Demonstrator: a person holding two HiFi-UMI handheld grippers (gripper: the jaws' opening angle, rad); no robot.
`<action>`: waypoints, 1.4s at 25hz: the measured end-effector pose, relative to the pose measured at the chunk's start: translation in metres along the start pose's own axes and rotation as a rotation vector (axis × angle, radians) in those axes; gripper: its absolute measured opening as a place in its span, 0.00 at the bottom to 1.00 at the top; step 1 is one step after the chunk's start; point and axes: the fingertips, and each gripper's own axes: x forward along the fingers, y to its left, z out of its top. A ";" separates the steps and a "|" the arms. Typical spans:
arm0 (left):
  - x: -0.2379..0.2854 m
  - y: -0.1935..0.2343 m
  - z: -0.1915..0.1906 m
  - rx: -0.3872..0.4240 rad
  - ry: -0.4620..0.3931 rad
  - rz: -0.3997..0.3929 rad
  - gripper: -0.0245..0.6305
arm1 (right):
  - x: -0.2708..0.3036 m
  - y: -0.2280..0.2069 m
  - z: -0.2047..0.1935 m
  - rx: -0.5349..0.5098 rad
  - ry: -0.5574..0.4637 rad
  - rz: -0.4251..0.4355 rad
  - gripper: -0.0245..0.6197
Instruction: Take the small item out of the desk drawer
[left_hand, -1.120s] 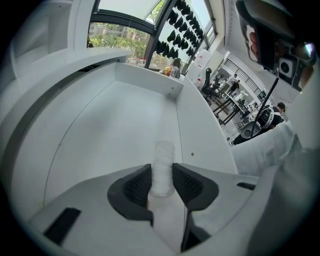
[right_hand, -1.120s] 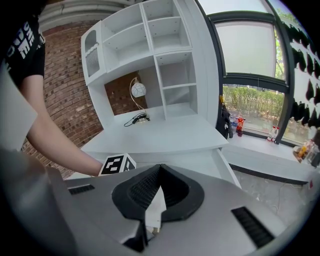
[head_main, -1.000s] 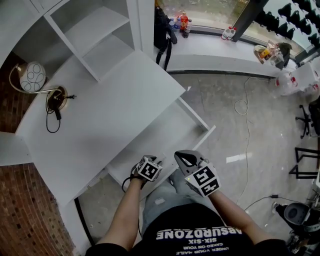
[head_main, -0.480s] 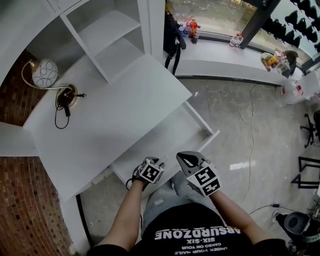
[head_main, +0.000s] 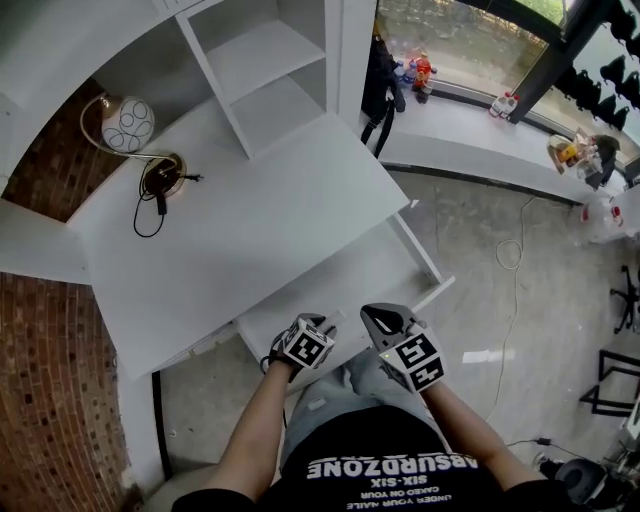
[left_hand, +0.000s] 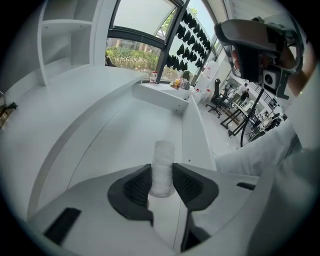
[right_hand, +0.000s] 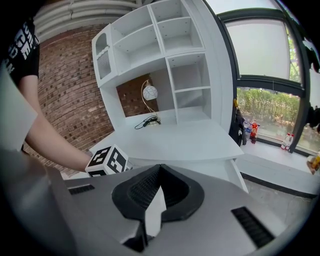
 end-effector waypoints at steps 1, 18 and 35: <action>-0.002 0.001 0.000 -0.001 -0.008 0.005 0.25 | 0.002 0.002 0.002 -0.005 -0.001 0.007 0.04; -0.060 0.015 0.008 -0.072 -0.163 0.131 0.25 | 0.015 0.026 0.015 -0.075 -0.001 0.087 0.04; -0.111 0.026 0.014 -0.135 -0.292 0.225 0.25 | 0.022 0.041 0.021 -0.125 0.003 0.145 0.04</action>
